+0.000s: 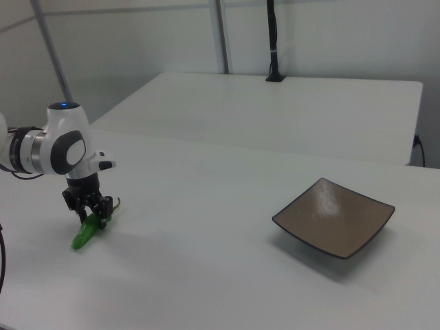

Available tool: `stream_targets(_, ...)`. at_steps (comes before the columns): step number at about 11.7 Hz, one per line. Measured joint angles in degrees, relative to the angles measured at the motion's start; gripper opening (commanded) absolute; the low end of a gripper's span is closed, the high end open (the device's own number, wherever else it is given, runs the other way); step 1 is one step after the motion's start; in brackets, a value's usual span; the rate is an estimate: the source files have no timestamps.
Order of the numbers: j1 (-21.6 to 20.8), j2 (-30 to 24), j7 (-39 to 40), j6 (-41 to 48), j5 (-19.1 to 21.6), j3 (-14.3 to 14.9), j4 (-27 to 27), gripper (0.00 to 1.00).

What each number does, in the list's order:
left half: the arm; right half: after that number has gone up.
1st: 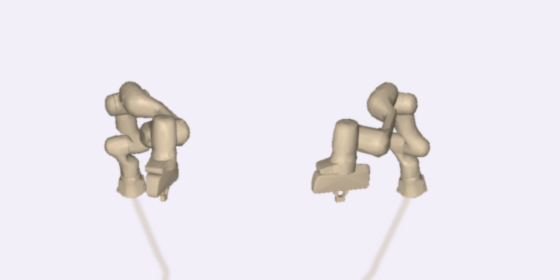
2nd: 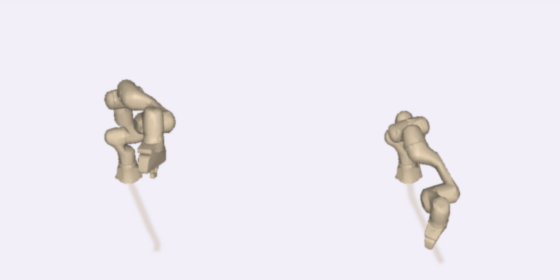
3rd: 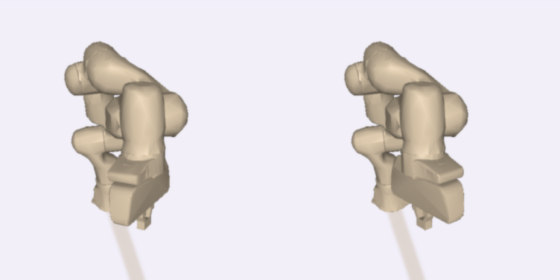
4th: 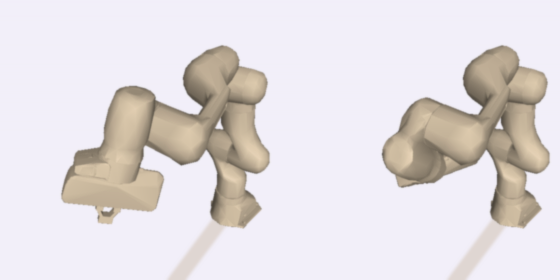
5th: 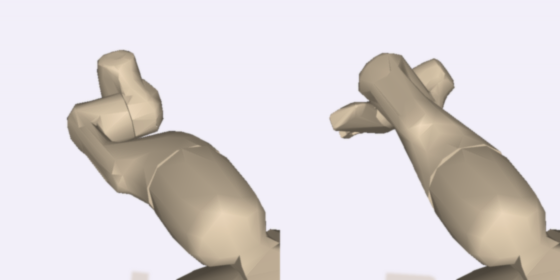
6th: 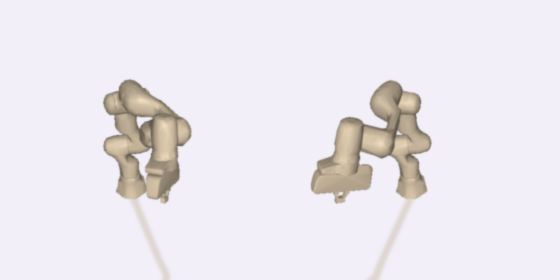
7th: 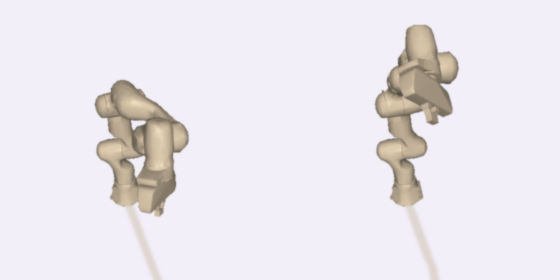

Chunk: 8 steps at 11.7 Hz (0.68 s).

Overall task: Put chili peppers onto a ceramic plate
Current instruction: 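Close the gripper on the green chili pepper's body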

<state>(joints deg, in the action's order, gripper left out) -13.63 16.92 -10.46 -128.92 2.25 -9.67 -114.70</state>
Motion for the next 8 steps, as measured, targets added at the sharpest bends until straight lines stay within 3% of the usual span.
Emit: stream_targets(8,0.26,-0.68,-0.05,-0.29,-0.01,0.0,1.5,0.12)
